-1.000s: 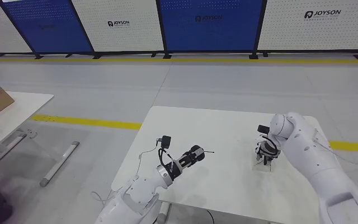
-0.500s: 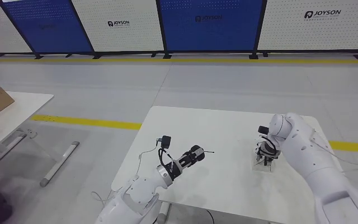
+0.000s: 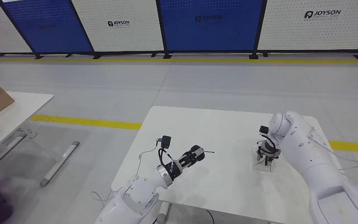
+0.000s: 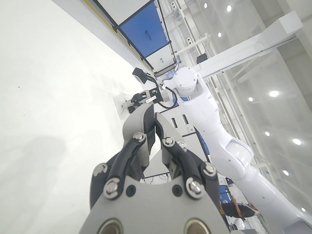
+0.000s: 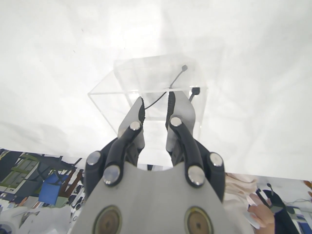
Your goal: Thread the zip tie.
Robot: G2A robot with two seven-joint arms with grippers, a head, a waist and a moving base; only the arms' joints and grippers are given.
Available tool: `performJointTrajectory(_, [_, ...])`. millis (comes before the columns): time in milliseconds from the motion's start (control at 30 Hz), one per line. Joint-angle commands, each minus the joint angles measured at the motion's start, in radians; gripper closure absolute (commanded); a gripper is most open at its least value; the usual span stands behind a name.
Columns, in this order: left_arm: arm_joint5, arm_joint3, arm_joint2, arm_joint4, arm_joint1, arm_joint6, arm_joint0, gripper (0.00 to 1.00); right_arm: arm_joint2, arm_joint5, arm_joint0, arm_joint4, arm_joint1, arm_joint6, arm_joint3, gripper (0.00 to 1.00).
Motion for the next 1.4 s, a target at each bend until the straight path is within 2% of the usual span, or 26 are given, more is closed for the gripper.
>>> performJointTrajectory(0, [0.0,0.0,0.0,0.0,0.0,0.0,0.0,1.0,0.003,0.0,0.006,-0.002,-0.005,0.0,0.011,0.77])
performJointTrajectory(133, [0.0,0.0,0.0,0.0,0.0,0.0,0.0,1.0,0.01,0.0,0.019,-0.01,-0.019,0.0,0.031,0.8])
performJointTrajectory(600, [0.0,0.0,0.0,0.0,0.0,0.0,0.0,1.0,0.013,0.0,0.043,-0.045,-0.076,0.0,0.128,0.78])
performJointTrajectory(933, [0.0,0.0,0.0,0.0,0.0,0.0,0.0,1.0,0.027,0.0,0.069,-0.056,-0.105,-0.008,0.2,0.82])
performJointTrajectory(1367, [0.0,0.0,0.0,0.0,0.0,0.0,0.0,1.0,0.039,0.0,0.095,-0.067,-0.141,-0.041,0.291,0.8])
